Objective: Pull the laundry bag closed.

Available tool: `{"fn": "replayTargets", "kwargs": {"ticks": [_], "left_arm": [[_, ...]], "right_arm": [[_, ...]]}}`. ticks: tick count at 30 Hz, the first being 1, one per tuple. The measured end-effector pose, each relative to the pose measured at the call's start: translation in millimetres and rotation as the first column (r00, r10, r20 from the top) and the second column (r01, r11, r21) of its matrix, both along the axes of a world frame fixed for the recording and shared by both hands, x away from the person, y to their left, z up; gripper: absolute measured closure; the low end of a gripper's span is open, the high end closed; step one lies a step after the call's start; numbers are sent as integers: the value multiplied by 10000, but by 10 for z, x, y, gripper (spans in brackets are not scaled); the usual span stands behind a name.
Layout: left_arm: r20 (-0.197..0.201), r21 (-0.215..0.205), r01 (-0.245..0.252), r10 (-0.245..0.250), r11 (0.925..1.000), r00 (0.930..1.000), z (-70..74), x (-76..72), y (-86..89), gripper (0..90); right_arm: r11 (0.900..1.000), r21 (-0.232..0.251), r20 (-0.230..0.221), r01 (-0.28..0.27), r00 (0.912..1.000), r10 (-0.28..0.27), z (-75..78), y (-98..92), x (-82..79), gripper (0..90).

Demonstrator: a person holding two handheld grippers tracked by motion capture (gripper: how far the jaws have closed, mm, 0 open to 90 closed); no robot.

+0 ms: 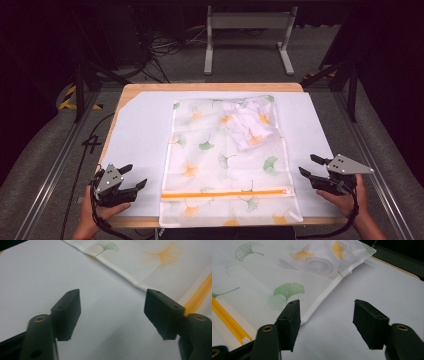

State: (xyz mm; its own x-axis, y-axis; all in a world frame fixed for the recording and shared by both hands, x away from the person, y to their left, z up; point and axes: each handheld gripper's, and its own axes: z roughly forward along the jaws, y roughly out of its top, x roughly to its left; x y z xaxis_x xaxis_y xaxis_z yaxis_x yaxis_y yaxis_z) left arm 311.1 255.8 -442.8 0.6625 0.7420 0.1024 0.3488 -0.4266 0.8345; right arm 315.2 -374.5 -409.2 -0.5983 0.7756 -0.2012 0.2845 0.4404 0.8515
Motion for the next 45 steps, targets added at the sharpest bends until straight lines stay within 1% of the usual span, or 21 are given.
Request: {"fn": "replayTargets", "kwargs": {"ticks": [1,2,4,6,7,9,11,12,14,15,16,18,19,21,23,26,31,34,38,42,45], "left_arm": [[-5,33,-115,115,9999,9999,-17,3,21,242],[7,-51,-196,196,9998,9998,-30,1,46,227],[118,-602,-362,370,9975,9992,-38,-14,116,198],[111,-972,-551,564,9937,9983,-40,-22,164,173],[133,-1183,-598,618,9912,9980,-46,-28,181,159],[149,-1217,-703,726,9901,9972,-50,-32,193,148],[131,-1262,-1061,1086,9863,9940,-82,-43,193,127],[131,-1262,-1061,1086,9863,9940,-82,-43,193,123],[127,-1259,-1157,1182,9853,9929,-95,-58,186,117],[135,-1293,-1178,1205,9846,9926,-99,-67,190,116],[144,-1292,-1198,1227,9844,9923,-100,-71,195,115],[157,-1398,-1328,1364,9812,9905,-105,-80,201,112],[154,-1418,-1386,1422,9801,9897,-104,-85,206,111],[159,-1473,-1425,1464,9788,9891,-104,-87,208,111],[205,-1595,-1454,1506,9764,9884,-96,-91,198,111],[210,-1556,-1411,1460,9777,9891,-90,-90,181,111],[243,-1441,-1263,1311,9815,9911,-102,-86,159,111],[276,-1437,-1250,1302,9817,9911,-101,-73,155,111],[194,-1404,-1319,1359,9813,9905,-107,-59,142,111],[125,-1153,-1287,1310,9850,9913,-118,-45,121,111],[109,-1123,-1260,1280,9857,9917,-116,-47,112,111]], "right_arm": [[10000,17,34,37,10000,-37,-7,-8,2,342],[9999,56,148,100,9998,-101,-15,-22,6,318],[9992,299,243,283,9993,-290,-35,-59,8,290],[9982,376,305,467,9984,-479,-59,-95,3,262],[9965,589,242,601,9978,-616,-83,-129,-3,251],[9946,634,227,816,9963,-832,-121,-183,-17,221],[9952,508,536,839,9948,-866,-148,-252,-58,176],[9952,508,536,839,9948,-866,-148,-252,-58,176],[9938,570,812,960,9916,-1004,-160,-341,-95,149],[9918,718,797,1059,9906,-1115,-164,-370,-98,142],[9868,1026,642,1253,9891,-1323,-171,-416,-96,139],[9780,1394,390,1554,9860,-1622,-181,-462,-90,135],[9751,1521,311,1617,9853,-1682,-185,-477,-89,139],[9734,1544,265,1691,9842,-1752,-191,-488,-92,149],[9732,1490,295,1752,9830,-1815,-198,-493,-105,152],[9735,1457,333,1764,9825,-1830,-200,-494,-142,153],[9755,1264,594,1801,9802,-1887,-171,-471,-185,148],[9790,1008,561,1773,9814,-1836,-189,-447,-178,146],[9819,638,522,1785,9819,-1819,-221,-417,-167,134],[9818,510,520,1831,9812,-1857,-229,-411,-165,134],[9819,341,559,1862,9806,-1879,-232,-404,-171,136]]}}
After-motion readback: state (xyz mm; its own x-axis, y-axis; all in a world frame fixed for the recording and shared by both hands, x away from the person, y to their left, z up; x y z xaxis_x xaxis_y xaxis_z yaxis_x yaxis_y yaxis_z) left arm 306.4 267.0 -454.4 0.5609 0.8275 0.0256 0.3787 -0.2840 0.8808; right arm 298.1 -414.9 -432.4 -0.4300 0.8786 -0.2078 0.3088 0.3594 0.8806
